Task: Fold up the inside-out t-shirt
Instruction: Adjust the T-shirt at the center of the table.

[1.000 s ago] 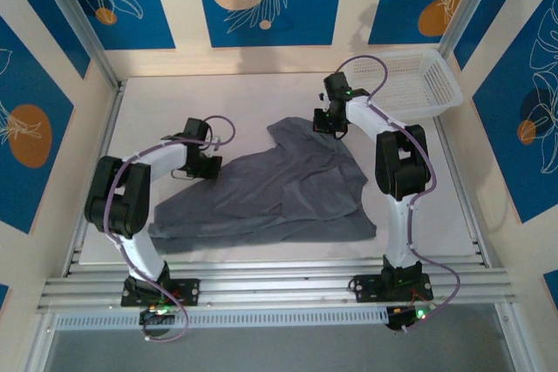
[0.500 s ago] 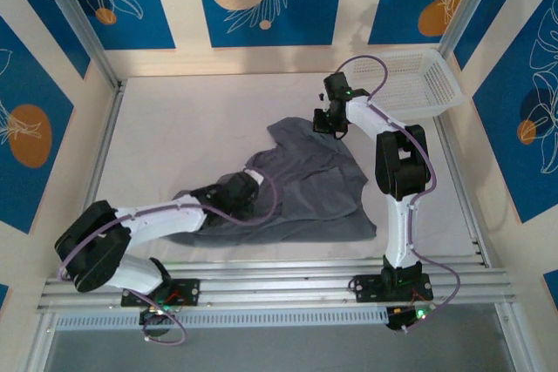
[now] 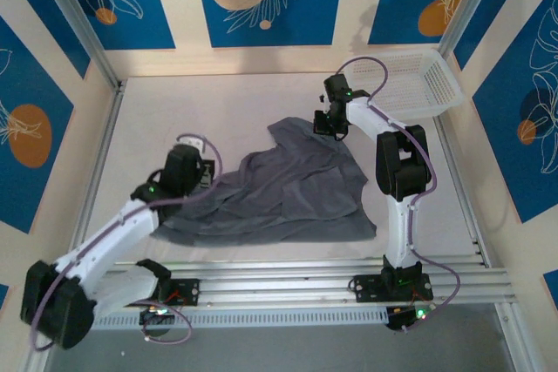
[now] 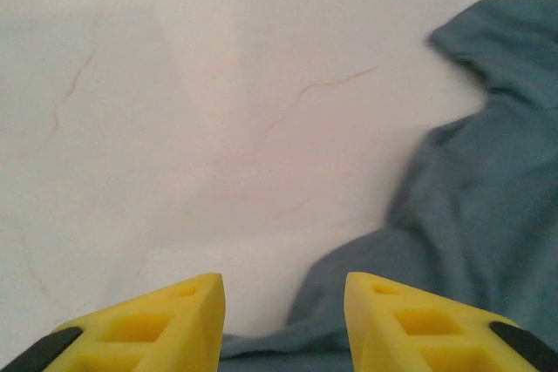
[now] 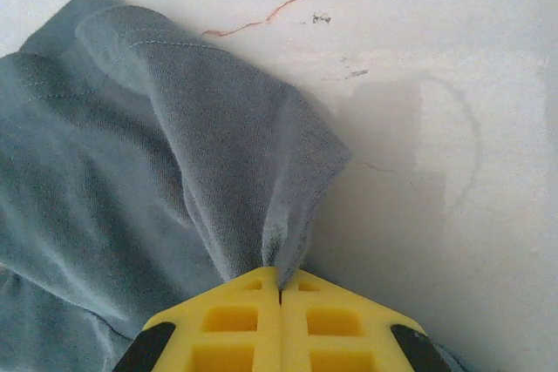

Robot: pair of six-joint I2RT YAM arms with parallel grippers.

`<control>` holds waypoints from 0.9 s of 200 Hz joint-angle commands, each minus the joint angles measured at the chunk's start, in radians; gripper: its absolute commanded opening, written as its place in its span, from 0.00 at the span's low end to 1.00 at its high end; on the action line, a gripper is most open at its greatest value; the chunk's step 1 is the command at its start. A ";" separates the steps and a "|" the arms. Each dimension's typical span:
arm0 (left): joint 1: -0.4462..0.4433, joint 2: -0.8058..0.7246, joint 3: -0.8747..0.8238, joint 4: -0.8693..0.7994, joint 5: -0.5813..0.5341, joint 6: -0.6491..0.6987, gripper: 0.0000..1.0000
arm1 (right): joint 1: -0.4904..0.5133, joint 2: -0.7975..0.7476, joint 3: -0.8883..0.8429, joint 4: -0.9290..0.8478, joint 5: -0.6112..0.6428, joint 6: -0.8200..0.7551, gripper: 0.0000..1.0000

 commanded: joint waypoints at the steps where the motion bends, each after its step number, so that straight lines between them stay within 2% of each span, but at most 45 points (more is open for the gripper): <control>1: 0.105 0.188 0.096 -0.175 0.319 -0.038 0.43 | 0.010 -0.032 0.001 -0.020 -0.022 -0.003 0.00; 31: 0.163 0.453 0.236 -0.226 0.418 -0.109 0.43 | 0.013 -0.036 0.006 -0.038 -0.008 -0.011 0.00; 47: 0.186 0.526 0.262 -0.191 0.445 -0.148 0.48 | 0.013 -0.042 -0.001 -0.042 0.003 -0.016 0.00; 63: 0.194 0.594 0.290 -0.177 0.552 -0.143 0.54 | 0.012 -0.043 -0.004 -0.043 0.010 -0.022 0.00; 80: 0.193 0.656 0.307 -0.192 0.627 -0.131 0.55 | 0.011 -0.043 -0.004 -0.046 0.011 -0.022 0.00; 92: 0.193 0.667 0.297 -0.202 0.603 -0.123 0.43 | 0.012 -0.044 -0.004 -0.047 0.008 -0.019 0.00; 117: 0.194 0.570 0.226 -0.155 0.533 -0.124 0.00 | 0.016 -0.043 0.001 -0.046 0.009 -0.018 0.00; 159: 0.165 0.327 0.153 -0.101 0.482 -0.073 0.00 | 0.025 -0.038 0.010 -0.049 0.006 -0.016 0.00; 167: 0.133 0.288 0.137 -0.115 0.435 -0.067 0.00 | 0.024 -0.038 0.009 -0.050 0.008 -0.016 0.00; 180: 0.046 0.223 0.093 -0.134 0.275 -0.077 0.00 | 0.024 -0.038 0.004 -0.049 0.011 -0.017 0.00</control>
